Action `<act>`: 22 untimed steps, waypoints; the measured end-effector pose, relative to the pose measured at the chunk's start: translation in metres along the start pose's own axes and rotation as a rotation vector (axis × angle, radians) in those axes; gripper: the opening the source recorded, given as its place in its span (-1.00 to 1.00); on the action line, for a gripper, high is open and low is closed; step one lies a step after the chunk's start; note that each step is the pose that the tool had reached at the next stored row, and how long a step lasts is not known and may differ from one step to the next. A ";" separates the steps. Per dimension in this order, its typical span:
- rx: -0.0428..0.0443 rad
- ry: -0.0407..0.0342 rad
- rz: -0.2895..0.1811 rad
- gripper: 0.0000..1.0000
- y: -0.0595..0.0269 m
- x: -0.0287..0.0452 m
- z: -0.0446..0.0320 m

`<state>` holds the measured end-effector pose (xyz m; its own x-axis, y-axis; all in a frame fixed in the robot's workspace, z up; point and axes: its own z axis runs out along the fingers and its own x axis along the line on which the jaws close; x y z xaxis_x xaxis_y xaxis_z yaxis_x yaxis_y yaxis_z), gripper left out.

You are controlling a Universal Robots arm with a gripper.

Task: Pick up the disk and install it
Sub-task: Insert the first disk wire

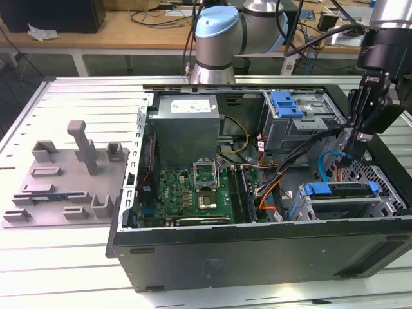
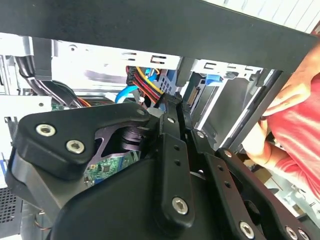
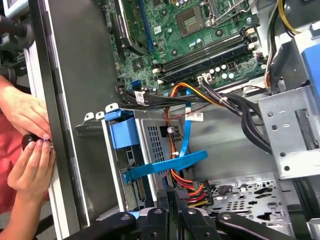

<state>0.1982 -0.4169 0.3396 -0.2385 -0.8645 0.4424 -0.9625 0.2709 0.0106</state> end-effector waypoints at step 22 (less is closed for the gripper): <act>0.0252 -0.0840 -0.059 -0.67 0.0022 0.0268 0.0087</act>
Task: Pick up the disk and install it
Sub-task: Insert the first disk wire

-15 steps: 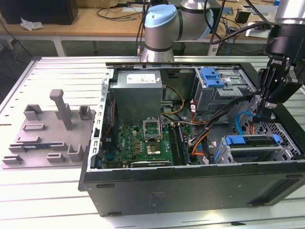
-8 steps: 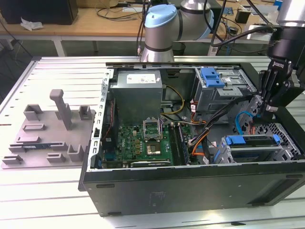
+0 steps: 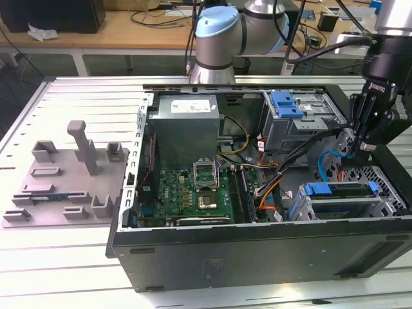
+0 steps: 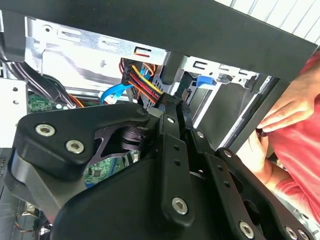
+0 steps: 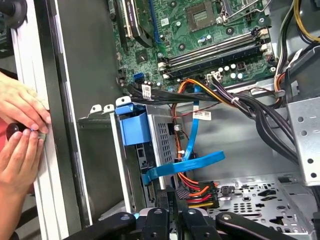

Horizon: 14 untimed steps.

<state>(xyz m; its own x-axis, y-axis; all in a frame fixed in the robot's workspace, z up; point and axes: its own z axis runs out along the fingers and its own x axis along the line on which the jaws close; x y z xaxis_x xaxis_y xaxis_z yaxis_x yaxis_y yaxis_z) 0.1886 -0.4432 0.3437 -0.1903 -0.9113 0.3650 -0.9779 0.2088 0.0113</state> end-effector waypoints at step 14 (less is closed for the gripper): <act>0.0057 -0.0813 -0.043 -0.67 0.0048 0.0158 -0.0006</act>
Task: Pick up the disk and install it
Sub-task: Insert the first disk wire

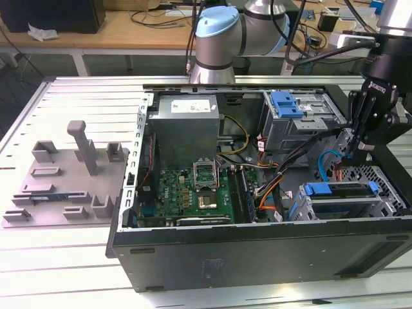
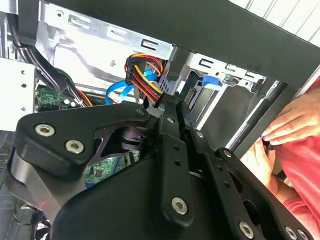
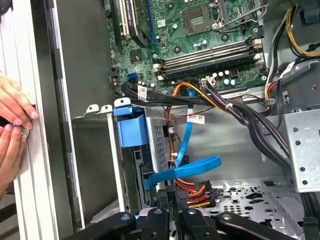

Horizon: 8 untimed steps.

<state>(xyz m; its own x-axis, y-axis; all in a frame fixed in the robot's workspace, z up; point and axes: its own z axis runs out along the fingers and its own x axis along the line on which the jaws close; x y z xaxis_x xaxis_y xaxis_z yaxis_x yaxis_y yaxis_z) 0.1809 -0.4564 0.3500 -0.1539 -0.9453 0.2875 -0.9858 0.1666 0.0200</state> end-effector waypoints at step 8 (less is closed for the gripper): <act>0.0036 -0.0171 -0.011 -0.67 0.0005 0.0169 0.0046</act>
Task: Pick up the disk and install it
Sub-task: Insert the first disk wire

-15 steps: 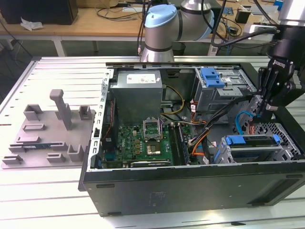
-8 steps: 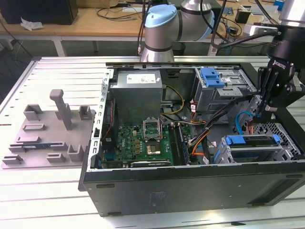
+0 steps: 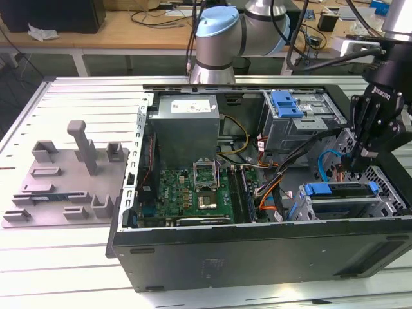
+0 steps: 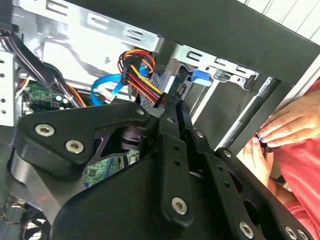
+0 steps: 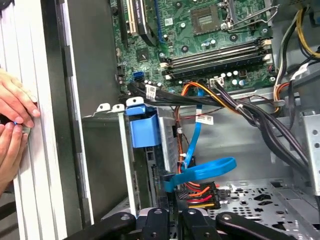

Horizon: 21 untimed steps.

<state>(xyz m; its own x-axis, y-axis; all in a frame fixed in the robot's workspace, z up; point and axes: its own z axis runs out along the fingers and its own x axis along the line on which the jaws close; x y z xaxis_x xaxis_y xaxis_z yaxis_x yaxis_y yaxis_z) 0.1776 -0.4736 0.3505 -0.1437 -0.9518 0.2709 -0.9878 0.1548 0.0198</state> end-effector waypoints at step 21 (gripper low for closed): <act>0.0215 -0.0711 -0.088 -0.67 0.0029 0.0168 0.0048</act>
<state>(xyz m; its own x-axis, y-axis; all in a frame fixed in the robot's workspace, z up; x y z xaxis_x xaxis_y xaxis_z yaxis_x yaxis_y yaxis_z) 0.1719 -0.4904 0.3505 -0.0597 -0.9780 0.2000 -0.9977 0.0649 0.0196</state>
